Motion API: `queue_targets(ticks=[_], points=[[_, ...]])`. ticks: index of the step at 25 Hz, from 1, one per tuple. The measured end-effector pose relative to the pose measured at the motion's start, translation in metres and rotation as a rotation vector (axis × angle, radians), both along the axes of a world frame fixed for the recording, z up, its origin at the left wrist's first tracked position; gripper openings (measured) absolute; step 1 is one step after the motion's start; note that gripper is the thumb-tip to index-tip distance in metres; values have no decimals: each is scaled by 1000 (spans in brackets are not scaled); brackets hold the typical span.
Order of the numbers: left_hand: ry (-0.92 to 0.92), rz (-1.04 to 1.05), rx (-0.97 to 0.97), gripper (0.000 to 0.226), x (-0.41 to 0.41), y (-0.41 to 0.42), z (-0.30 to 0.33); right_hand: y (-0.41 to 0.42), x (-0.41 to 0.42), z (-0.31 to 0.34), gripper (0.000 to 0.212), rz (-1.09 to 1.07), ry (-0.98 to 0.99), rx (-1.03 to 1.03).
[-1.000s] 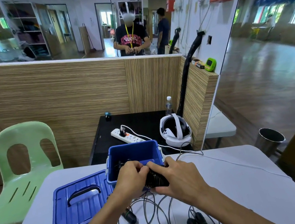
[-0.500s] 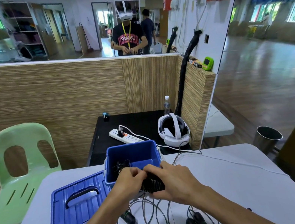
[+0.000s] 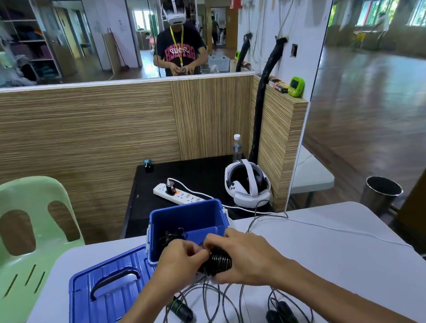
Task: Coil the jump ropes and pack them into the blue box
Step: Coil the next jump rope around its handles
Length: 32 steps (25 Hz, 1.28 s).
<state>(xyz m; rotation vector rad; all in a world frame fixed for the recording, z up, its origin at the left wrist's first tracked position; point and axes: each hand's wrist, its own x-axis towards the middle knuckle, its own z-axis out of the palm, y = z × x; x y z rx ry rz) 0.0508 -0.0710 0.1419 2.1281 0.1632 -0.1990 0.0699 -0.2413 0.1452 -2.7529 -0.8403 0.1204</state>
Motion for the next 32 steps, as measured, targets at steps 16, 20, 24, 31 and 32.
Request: queue_targets(ticks=[16, 20, 24, 31, 32], points=[[-557, -282, 593, 33, -13, -5, -48, -5, 3, -21, 45, -33, -7, 132], [-546, -286, 597, 33, -13, -5, -46, -7, 5, -21, 47, -49, -21, 174], [-495, -254, 643, 32, -14, -12, -45, -6, 6, -28, 47, -34, -40, 123], [-493, -274, 820, 42, -5, -21, -40, -7, 8, -30, 47, -61, -46, 94], [-522, -275, 811, 41, -4, -21, -39, -7, 7, -30, 47, -70, -42, 90]])
